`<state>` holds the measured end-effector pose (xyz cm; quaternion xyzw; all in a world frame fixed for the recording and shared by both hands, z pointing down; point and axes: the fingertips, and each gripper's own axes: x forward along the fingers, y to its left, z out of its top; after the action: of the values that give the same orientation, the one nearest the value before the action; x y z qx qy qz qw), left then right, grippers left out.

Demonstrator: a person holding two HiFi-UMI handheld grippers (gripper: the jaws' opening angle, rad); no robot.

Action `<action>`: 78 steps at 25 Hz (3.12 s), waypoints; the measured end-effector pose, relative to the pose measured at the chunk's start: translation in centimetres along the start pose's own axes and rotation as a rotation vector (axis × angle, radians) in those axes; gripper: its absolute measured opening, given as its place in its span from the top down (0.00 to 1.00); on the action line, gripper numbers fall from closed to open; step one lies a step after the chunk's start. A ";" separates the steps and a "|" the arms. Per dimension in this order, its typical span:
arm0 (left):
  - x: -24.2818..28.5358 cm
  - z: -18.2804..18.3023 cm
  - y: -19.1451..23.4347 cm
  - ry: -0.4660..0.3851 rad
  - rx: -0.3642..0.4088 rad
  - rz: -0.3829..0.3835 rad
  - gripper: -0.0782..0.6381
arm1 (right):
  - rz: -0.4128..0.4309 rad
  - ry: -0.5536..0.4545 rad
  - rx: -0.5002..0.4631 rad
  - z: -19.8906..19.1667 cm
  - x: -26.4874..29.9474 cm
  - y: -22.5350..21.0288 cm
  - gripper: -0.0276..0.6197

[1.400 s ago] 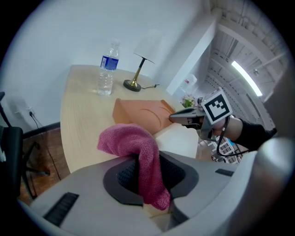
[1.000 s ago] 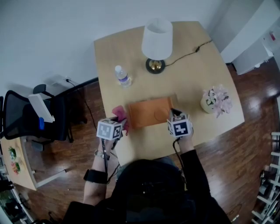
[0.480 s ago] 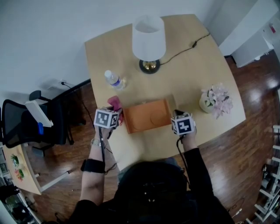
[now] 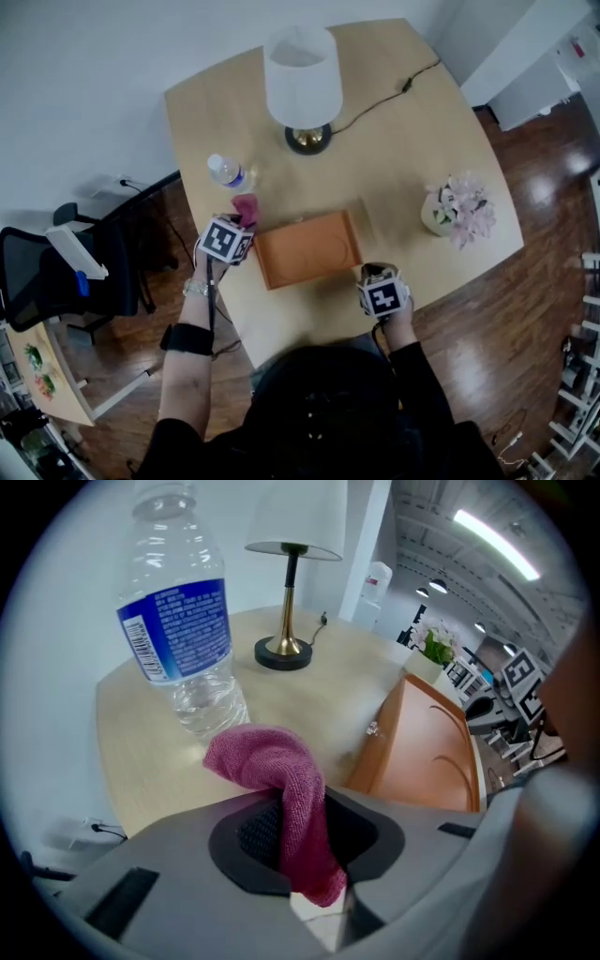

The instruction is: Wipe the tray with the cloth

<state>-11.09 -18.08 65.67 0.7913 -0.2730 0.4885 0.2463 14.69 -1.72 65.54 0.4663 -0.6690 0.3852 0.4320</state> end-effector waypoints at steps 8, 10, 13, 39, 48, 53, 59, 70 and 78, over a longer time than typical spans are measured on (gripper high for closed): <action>0.5 1.6 -1.3 -0.021 0.029 -0.065 0.76 | -0.012 -0.016 -0.005 0.9 -0.1 0.4 0.95; 0.5 1.7 -1.8 -0.005 0.039 -0.069 0.76 | -0.018 -0.017 -0.008 0.9 -0.1 0.3 0.95; 0.3 1.6 -2.0 0.015 0.039 -0.075 0.76 | -0.031 -0.024 -0.004 1.0 0.0 0.1 0.95; -2.7 -12.7 -16.6 0.084 -0.057 -0.240 0.77 | -0.001 -0.099 -0.184 8.1 2.7 4.0 0.95; -1.0 -12.4 -23.5 0.086 -0.067 -0.323 0.77 | -0.007 -0.142 -0.267 12.5 3.1 5.4 0.95; 0.1 -11.8 -26.5 0.117 -0.036 -0.360 0.77 | -0.028 -0.172 -0.344 14.4 2.9 6.5 0.95; -0.8 -13.5 -26.1 0.157 -0.032 -0.403 0.77 | -0.017 -0.177 -0.308 14.3 1.9 6.3 0.95; -5.6 -10.4 -10.2 0.074 0.045 -0.131 0.77 | -0.108 -0.214 -0.083 5.6 -4.6 2.3 0.95; -4.4 -4.6 -5.4 0.074 0.192 -0.076 0.77 | -0.211 -0.195 0.161 -2.8 -7.4 -0.1 0.95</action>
<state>-12.07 -10.29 62.84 0.8026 -0.1857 0.5314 0.1976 16.79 2.98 59.49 0.6024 -0.6221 0.3428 0.3642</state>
